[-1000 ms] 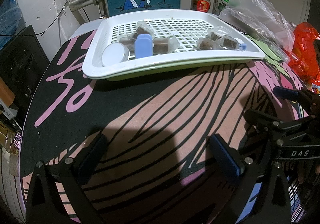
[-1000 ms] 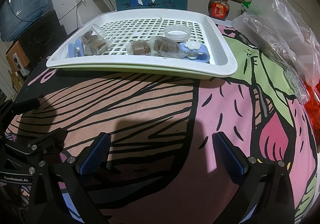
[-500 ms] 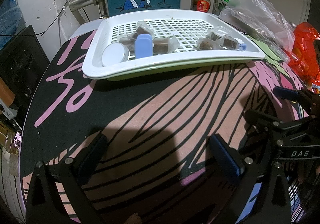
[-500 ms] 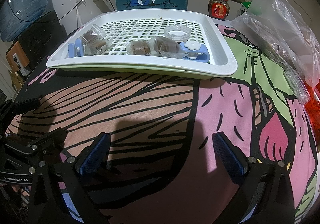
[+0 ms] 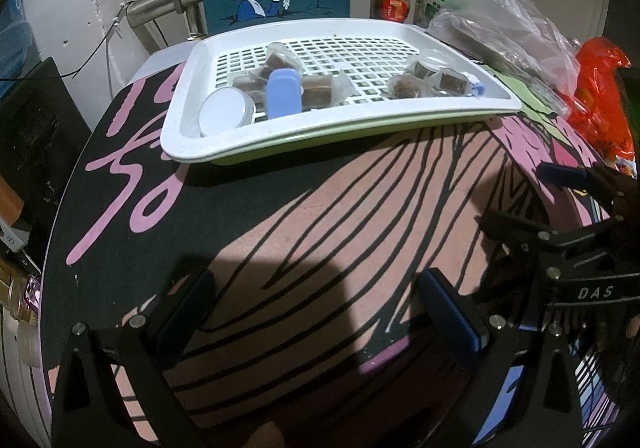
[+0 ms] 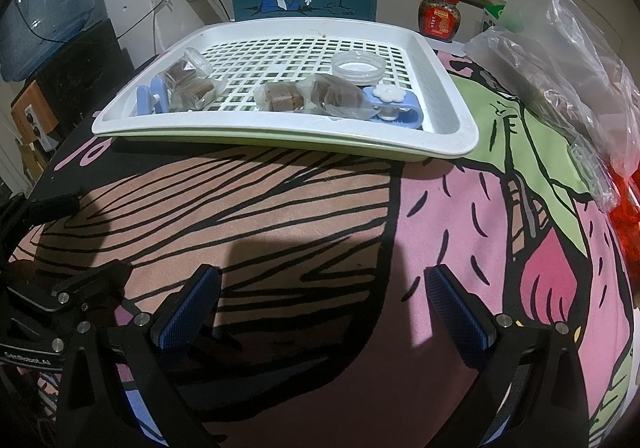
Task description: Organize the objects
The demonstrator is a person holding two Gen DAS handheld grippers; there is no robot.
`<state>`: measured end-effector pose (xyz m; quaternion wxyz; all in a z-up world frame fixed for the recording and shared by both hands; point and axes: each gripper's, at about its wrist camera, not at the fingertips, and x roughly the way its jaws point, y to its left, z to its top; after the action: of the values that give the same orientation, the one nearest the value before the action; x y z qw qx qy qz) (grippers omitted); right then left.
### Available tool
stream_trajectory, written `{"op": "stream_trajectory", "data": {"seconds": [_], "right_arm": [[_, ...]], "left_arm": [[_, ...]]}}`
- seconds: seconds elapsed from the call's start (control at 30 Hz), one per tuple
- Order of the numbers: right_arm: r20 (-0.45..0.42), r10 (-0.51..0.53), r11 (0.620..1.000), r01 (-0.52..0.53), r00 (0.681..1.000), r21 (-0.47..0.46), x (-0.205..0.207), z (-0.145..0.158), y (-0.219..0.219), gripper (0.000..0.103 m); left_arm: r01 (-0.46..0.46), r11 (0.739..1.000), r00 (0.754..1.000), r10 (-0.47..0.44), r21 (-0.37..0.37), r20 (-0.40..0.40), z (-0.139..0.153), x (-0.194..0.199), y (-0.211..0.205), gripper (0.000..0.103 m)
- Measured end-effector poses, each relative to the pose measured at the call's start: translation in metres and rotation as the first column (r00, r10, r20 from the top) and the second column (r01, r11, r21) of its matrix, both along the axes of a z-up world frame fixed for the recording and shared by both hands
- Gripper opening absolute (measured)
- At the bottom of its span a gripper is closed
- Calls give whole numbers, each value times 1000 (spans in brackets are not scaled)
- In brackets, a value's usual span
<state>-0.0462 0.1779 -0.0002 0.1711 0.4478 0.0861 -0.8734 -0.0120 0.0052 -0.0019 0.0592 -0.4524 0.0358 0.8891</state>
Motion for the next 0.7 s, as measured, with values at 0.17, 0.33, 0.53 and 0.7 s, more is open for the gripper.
{"op": "stream_trajectory", "data": {"seconds": [0.17, 0.33, 0.53, 0.7], "right_arm": [[0, 18, 1000, -18, 1000, 1, -3, 0, -5, 103], [0, 17, 1000, -17, 1000, 2, -3, -1, -7, 103], [0, 17, 1000, -17, 1000, 1, -3, -1, -6, 103], [0, 17, 1000, -17, 1000, 1, -3, -1, -6, 103]], "left_arm": [[0, 1000, 1000, 0, 1, 0, 0, 0, 0, 103], [1, 1000, 1000, -1, 1, 0, 0, 0, -1, 103], [0, 1000, 1000, 0, 1, 0, 0, 0, -1, 103], [0, 1000, 1000, 0, 1, 0, 0, -1, -1, 103]]}}
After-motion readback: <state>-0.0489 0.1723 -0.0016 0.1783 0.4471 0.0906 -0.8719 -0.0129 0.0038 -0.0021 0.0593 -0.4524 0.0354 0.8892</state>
